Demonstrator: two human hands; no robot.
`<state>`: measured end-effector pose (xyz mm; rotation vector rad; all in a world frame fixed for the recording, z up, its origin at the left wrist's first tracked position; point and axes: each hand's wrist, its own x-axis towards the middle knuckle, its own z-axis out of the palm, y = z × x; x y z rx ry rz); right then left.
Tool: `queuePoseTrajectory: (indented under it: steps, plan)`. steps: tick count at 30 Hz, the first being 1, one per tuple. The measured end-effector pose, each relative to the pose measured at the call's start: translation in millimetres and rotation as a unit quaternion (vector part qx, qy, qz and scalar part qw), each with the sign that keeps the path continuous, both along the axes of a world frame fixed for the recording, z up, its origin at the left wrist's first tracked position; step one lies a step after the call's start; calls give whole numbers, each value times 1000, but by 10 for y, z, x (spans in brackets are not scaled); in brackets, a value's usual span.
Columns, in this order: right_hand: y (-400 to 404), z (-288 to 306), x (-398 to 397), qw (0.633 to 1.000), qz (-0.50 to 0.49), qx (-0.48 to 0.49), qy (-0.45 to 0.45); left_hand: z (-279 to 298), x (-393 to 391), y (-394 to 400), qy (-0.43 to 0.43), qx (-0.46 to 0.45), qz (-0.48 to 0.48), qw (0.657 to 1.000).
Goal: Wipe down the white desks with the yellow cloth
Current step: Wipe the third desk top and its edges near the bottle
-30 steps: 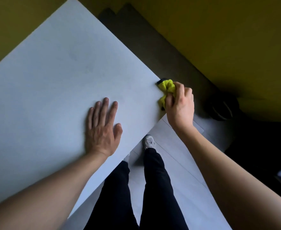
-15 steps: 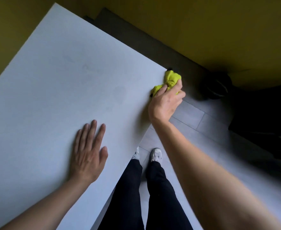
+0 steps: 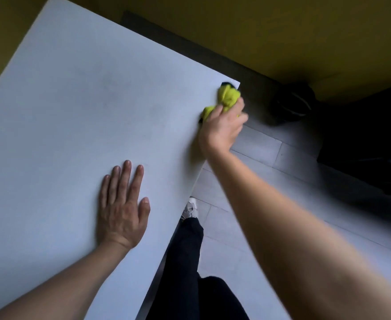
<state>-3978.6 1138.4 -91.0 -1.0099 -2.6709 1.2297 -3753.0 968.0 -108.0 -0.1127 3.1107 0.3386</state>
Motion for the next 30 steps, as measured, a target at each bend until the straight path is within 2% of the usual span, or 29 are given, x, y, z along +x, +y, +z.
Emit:
queuePoseTrajectory:
  steps: [4,7,10,14,17,21,25,30]
  plan:
    - [155,-32,-510,999,0,31,-15,-16,14,0,8,-11,-3,1000]
    - [144,-52,-394,1000,-1,26,-7,-29,23,-2,13,-14,-4,1000]
    - [-42,-97,316,999,6,7,44,-48,25,10,14,-17,0,1000]
    - [-369,-145,1661,998,38,-28,45,-75,19,6,21,-30,-5,999]
    - [-450,-137,2096,996,56,-41,49,-65,28,-6,31,-28,-12,999]
    - [-422,-93,1729,999,18,-40,23,-69,28,-18,29,-26,-9,999]
    - [-217,-86,866,999,-13,-30,24,-62,15,-9,32,-19,-11,999]
    - [-44,-116,254,1000,-2,-1,-3,-54,20,-8,34,-12,-4,999]
